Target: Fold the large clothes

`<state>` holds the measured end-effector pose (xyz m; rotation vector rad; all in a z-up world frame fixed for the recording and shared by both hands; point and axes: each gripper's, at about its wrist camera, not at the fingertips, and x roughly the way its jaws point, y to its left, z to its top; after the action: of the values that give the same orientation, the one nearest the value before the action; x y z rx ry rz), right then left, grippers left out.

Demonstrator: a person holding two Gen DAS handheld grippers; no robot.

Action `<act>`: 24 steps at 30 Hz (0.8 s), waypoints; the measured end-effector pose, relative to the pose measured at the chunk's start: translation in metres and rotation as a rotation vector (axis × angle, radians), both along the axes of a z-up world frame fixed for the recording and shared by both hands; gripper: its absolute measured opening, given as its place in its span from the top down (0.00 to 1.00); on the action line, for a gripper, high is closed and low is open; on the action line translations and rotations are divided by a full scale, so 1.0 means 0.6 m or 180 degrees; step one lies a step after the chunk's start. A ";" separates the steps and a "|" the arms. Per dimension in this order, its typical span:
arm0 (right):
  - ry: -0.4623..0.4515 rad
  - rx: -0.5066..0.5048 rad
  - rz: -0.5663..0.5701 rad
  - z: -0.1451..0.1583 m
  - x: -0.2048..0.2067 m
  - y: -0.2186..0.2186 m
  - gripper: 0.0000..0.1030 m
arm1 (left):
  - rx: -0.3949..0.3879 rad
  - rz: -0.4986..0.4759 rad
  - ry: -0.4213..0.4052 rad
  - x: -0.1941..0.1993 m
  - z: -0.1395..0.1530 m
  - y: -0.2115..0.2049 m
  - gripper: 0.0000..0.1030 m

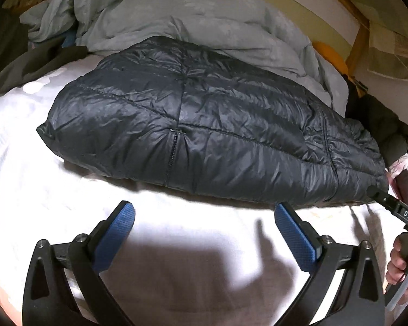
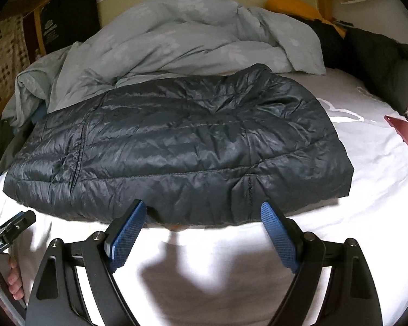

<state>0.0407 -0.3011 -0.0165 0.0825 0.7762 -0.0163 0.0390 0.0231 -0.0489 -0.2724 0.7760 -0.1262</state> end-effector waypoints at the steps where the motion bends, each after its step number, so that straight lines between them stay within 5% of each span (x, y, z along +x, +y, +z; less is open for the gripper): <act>1: 0.0012 0.0032 0.0010 -0.002 -0.002 -0.003 0.15 | -0.0018 0.0005 -0.0016 -0.001 0.001 0.001 0.01; 3: 0.0083 0.0222 0.0056 -0.006 0.000 -0.012 0.15 | -0.0117 0.0023 -0.0073 -0.004 0.006 0.009 0.01; 7: 0.0418 0.1445 -0.0099 -0.040 0.017 -0.075 0.15 | -0.0452 0.0154 -0.0207 -0.005 0.024 0.037 0.01; 9: 0.0443 0.1798 -0.0327 -0.056 0.023 -0.110 0.15 | -0.0659 0.0252 -0.0204 0.000 0.026 0.057 0.01; 13: 0.0204 0.1880 -0.0532 -0.052 0.033 -0.144 0.15 | -0.1141 0.0581 -0.0094 0.023 0.011 0.105 0.01; 17: 0.0061 0.1786 -0.0502 -0.048 0.053 -0.150 0.17 | -0.1047 0.0836 -0.0057 0.055 0.004 0.138 0.04; 18: 0.0058 0.1724 -0.0495 -0.048 0.059 -0.150 0.22 | -0.1039 0.0813 -0.0069 0.061 0.004 0.142 0.16; 20: 0.0045 0.1575 -0.0488 -0.045 0.064 -0.145 0.58 | -0.1058 0.0665 -0.0090 0.069 0.003 0.144 0.66; 21: 0.0019 0.1511 -0.0468 -0.041 0.062 -0.141 0.67 | -0.1094 0.0569 -0.0095 0.071 0.001 0.142 0.85; 22: -0.0021 0.1477 -0.0457 -0.035 0.058 -0.141 0.83 | -0.1109 0.0534 -0.0119 0.066 0.004 0.140 0.88; 24: -0.0128 0.1410 -0.0424 -0.016 0.038 -0.136 0.90 | -0.0996 0.0553 -0.0241 0.047 0.024 0.131 0.91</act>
<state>0.0635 -0.3828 -0.0259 0.5535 0.7223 0.0311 0.0672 0.1020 -0.0342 -0.6267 0.6528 -0.0928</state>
